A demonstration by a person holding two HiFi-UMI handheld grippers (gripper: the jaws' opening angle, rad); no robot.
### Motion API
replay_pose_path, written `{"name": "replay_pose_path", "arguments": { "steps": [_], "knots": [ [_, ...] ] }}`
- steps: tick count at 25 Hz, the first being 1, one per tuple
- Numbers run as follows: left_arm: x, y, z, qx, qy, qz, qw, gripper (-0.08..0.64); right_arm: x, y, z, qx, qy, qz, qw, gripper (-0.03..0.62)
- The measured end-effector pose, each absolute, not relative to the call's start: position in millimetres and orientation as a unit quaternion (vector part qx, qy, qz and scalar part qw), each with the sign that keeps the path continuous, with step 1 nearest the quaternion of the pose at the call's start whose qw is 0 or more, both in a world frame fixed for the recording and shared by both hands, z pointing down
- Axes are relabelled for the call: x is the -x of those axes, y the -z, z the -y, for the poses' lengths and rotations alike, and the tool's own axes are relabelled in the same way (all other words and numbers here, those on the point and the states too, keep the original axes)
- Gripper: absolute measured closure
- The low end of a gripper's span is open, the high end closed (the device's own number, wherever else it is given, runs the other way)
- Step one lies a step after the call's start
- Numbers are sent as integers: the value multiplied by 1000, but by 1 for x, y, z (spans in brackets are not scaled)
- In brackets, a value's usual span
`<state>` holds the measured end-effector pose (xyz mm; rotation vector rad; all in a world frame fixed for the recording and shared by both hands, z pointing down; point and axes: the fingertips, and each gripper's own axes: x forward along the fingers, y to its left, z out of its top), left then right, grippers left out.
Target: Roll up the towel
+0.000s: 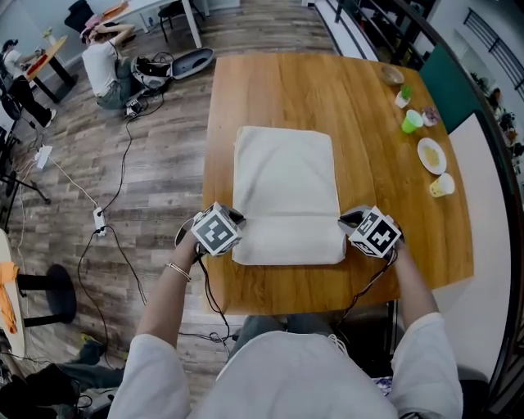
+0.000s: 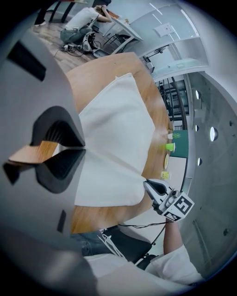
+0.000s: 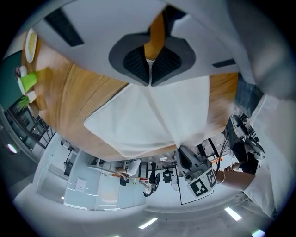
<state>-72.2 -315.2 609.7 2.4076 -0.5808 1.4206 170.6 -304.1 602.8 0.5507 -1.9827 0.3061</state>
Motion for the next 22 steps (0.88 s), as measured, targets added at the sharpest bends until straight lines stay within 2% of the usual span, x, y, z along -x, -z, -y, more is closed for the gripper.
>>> {"name": "replay_pose_path", "arguments": {
  "steps": [5, 8, 11, 14, 17, 22],
  "knots": [
    [81, -613, 322, -830, -489, 218, 154, 522, -175, -606, 316, -264, -118, 820, 495, 539],
    [94, -605, 328, -834, -467, 242, 168, 465, -183, -598, 320, -287, -120, 822, 478, 477],
    [106, -583, 333, -843, -435, 270, 169, 449, -197, -579, 322, -313, -113, 824, 458, 468],
    [104, -551, 318, -861, -419, 256, 133, 439, -199, -555, 310, -310, -101, 835, 444, 462],
    [80, -543, 265, -876, -446, 160, 85, 439, -172, -547, 266, -234, -97, 857, 449, 466],
    [56, -587, 189, -856, -513, 55, 32, 436, -134, -590, 190, -95, -51, 842, 528, 463]
  ]
}}
